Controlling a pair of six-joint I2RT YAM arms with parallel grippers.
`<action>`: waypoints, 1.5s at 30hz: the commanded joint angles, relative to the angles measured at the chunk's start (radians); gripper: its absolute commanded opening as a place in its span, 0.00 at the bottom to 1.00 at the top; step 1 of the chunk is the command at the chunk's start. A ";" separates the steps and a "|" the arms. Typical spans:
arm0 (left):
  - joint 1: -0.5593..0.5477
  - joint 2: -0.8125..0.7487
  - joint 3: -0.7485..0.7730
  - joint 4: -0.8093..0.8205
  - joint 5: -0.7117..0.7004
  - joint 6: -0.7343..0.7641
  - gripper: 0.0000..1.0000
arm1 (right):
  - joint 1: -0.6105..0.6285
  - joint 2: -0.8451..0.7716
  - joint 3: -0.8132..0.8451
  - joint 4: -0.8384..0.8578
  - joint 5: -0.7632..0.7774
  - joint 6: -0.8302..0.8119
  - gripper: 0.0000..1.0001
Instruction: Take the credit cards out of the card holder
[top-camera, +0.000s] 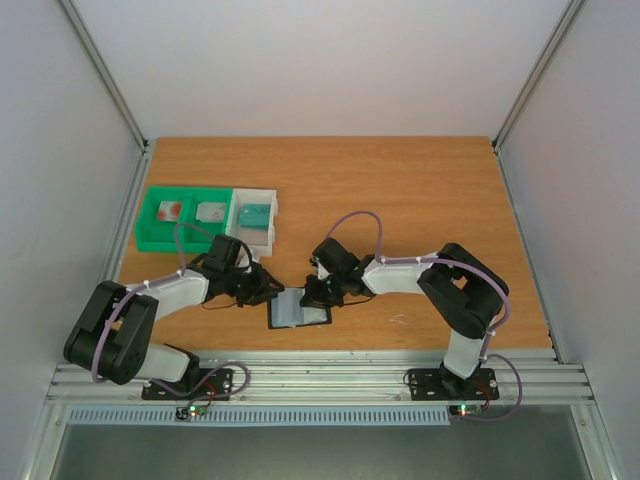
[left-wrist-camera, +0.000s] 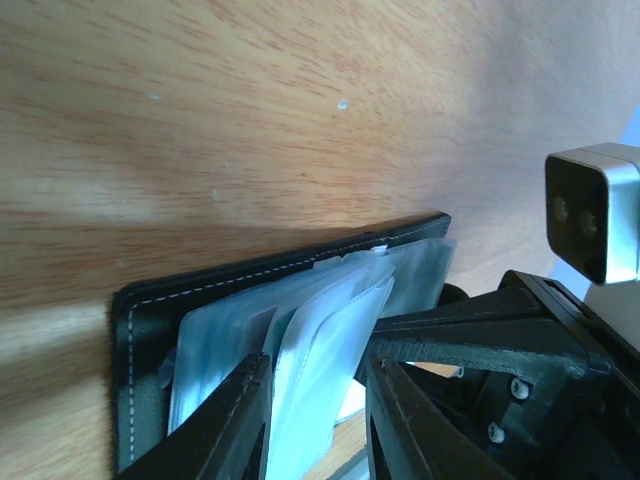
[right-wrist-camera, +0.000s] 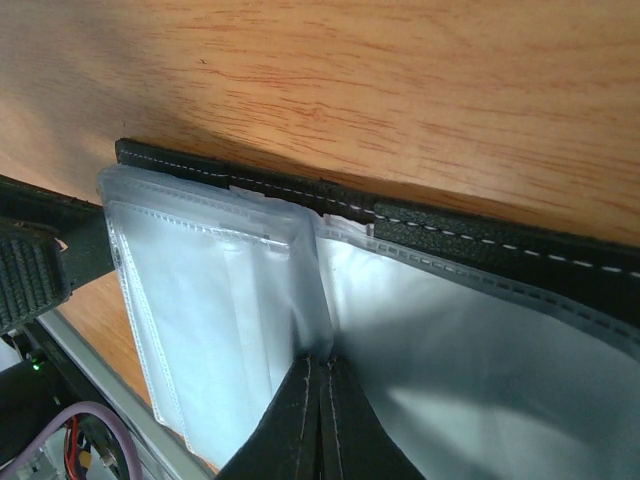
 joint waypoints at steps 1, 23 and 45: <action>-0.006 -0.026 -0.023 0.092 0.057 -0.026 0.27 | -0.004 -0.003 -0.030 -0.038 0.048 -0.003 0.02; -0.098 -0.029 -0.073 0.363 0.123 -0.219 0.29 | -0.012 -0.096 -0.090 0.063 0.063 0.002 0.08; -0.203 0.040 0.057 0.210 -0.011 -0.150 0.28 | -0.019 -0.379 -0.132 -0.153 0.239 -0.077 0.17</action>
